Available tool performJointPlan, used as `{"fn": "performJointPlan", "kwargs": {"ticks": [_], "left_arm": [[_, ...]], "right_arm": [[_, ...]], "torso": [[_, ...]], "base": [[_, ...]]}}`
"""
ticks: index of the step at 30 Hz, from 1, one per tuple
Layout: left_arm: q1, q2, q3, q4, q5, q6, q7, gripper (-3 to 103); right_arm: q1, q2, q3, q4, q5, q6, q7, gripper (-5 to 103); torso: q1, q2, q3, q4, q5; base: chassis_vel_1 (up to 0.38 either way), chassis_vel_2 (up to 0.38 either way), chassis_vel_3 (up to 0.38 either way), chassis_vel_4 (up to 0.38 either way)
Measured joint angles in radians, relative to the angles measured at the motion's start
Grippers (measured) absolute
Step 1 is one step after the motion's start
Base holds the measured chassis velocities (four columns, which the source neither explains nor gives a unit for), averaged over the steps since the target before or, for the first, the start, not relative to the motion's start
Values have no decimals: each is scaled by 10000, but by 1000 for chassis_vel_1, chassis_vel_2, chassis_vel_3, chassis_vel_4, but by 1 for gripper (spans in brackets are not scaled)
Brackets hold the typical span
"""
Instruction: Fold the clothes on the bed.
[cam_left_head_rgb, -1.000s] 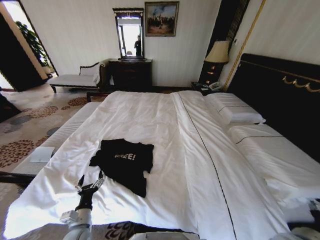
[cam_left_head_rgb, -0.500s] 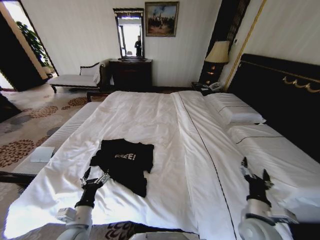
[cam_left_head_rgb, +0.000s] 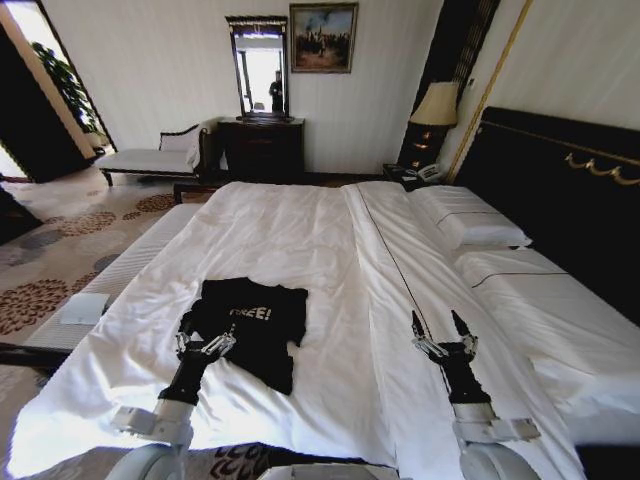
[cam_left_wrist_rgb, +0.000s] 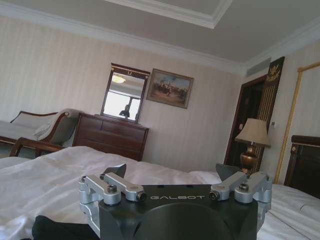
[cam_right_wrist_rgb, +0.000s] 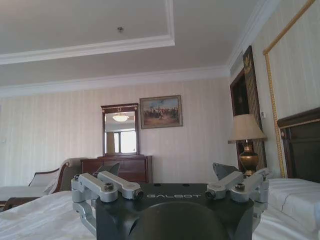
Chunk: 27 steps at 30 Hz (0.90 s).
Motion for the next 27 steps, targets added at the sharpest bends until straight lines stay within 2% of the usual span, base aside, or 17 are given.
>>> {"fn": "performJointPlan", "kwargs": {"ticks": [8,10,15,27], "left_arm": [[287,-123,-17,91,181,-309,4,100],[344,-101,-122,23,155,-374,-4,100],[430,-67,-312,-59,30,-517,-64,100],[380,-86,-300,24,-102,-680,-222,100]], "right_arm": [[170,-84,-622,132,-36,-345,1004,100],[232,-100,-815,15,40,-199,1225,100],[204,-86,-842,-155,50,169,1105,100],[-110,245,-801,-20,-467,395,967,100]], "torso": [[1,-1,1,1,3],[1,-1,0,0,3],[0,0,0,1,4],[0,-1,0,1,2]], "base": [[0,0,0,0],[0,0,0,0],[0,0,0,0],[0,0,0,0]]}}
